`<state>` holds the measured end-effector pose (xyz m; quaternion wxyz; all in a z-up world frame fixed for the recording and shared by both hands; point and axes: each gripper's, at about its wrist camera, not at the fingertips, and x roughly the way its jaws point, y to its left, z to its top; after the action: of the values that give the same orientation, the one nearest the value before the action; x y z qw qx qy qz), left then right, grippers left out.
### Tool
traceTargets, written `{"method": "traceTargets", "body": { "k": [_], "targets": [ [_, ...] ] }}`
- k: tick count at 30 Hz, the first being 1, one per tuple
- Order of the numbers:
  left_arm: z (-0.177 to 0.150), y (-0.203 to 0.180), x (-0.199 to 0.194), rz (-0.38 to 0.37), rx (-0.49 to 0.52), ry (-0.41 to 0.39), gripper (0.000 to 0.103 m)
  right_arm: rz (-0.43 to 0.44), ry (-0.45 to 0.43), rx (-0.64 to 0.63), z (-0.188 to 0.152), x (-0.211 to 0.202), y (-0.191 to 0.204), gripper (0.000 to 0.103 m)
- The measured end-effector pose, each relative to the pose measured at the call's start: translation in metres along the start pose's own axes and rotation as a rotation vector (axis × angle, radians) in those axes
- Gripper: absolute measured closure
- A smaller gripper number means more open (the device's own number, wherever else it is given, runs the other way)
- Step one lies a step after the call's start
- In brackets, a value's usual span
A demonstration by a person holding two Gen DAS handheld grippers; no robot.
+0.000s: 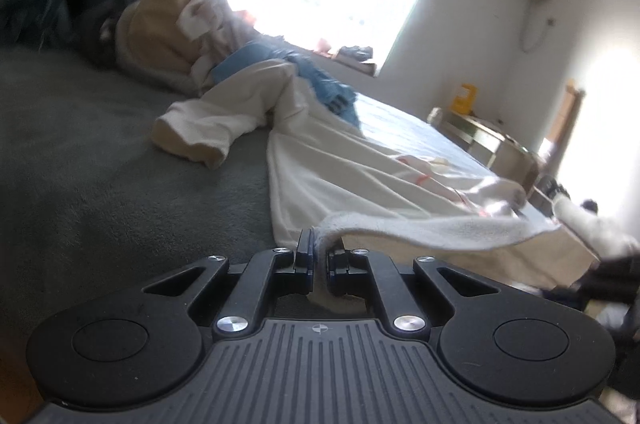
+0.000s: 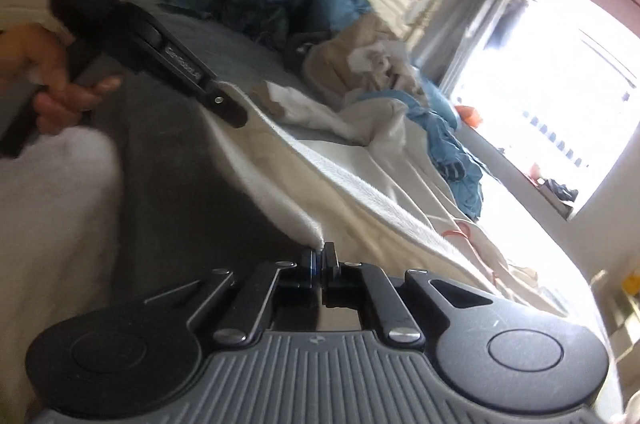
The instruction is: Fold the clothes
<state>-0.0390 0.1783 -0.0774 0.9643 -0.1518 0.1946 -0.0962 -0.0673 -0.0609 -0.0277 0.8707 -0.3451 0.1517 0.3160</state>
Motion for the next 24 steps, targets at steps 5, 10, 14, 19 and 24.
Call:
{"method": "traceTargets", "body": {
  "k": [5, 10, 14, 19, 24],
  "targets": [
    [-0.021, -0.011, -0.006, 0.015, 0.108, 0.040, 0.098, 0.053, 0.104, -0.099, -0.020, -0.013, 0.010, 0.100],
    [-0.033, -0.007, -0.004, 0.019, 0.101, 0.134, 0.099, 0.053, 0.135, -0.121, -0.036, -0.003, 0.023, 0.100],
    [-0.038, -0.001, -0.008, 0.006, 0.089, 0.228, 0.099, 0.048, 0.140, -0.158, -0.043, 0.006, 0.029, 0.100],
    [-0.035, 0.011, -0.028, 0.065, 0.049, 0.246, 0.098, 0.047, 0.130, -0.130, -0.047, 0.011, 0.026, 0.099],
    [-0.018, 0.011, -0.041, 0.047, 0.001, 0.143, 0.095, 0.050, 0.127, -0.028, -0.048, 0.010, 0.027, 0.091]
  ]
}}
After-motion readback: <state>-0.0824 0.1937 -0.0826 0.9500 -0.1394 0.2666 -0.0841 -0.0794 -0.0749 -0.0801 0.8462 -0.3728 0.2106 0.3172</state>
